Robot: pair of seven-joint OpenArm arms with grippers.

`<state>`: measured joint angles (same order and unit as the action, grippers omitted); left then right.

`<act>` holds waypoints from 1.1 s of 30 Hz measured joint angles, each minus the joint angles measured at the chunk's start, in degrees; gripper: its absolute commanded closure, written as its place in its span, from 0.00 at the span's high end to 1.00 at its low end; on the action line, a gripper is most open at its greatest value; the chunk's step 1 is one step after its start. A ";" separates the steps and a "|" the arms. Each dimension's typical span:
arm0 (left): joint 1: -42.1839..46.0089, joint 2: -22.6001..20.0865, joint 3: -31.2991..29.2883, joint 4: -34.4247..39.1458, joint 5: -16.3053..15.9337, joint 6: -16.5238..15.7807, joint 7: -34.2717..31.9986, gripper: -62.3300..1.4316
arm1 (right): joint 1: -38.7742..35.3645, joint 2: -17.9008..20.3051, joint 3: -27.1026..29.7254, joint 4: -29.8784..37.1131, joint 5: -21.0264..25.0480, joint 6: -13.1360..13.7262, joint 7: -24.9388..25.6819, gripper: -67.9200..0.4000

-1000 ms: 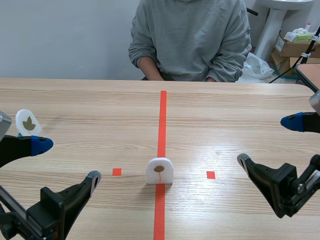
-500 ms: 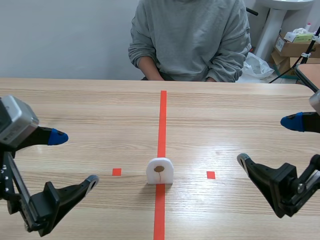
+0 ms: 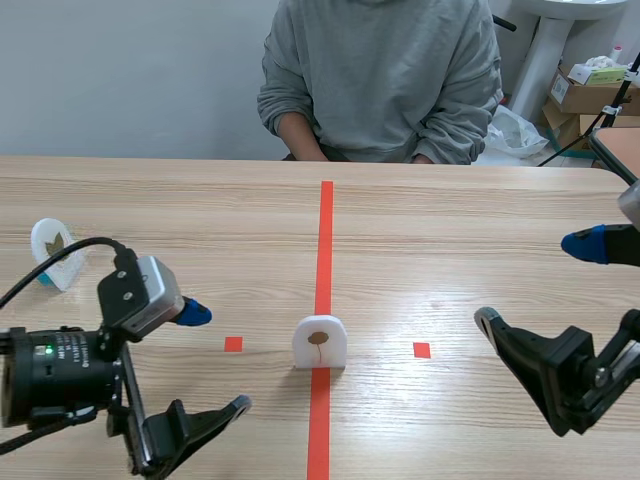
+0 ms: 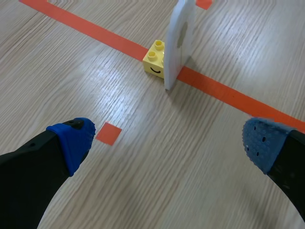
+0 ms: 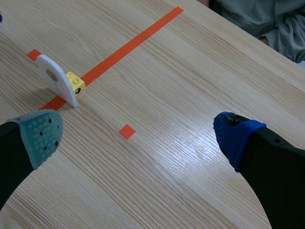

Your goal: Do the leaf sorting experiment

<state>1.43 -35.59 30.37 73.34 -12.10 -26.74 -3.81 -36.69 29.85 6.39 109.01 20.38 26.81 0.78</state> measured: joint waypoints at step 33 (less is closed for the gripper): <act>-10.36 21.33 4.87 -20.39 9.14 3.13 -7.28 0.95 | 0.94 0.00 0.00 0.00 0.02 0.00 0.00 1.00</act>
<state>-8.93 -14.26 35.24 52.95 -2.96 -23.62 -11.09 -35.75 29.85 6.39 109.01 20.40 26.81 0.78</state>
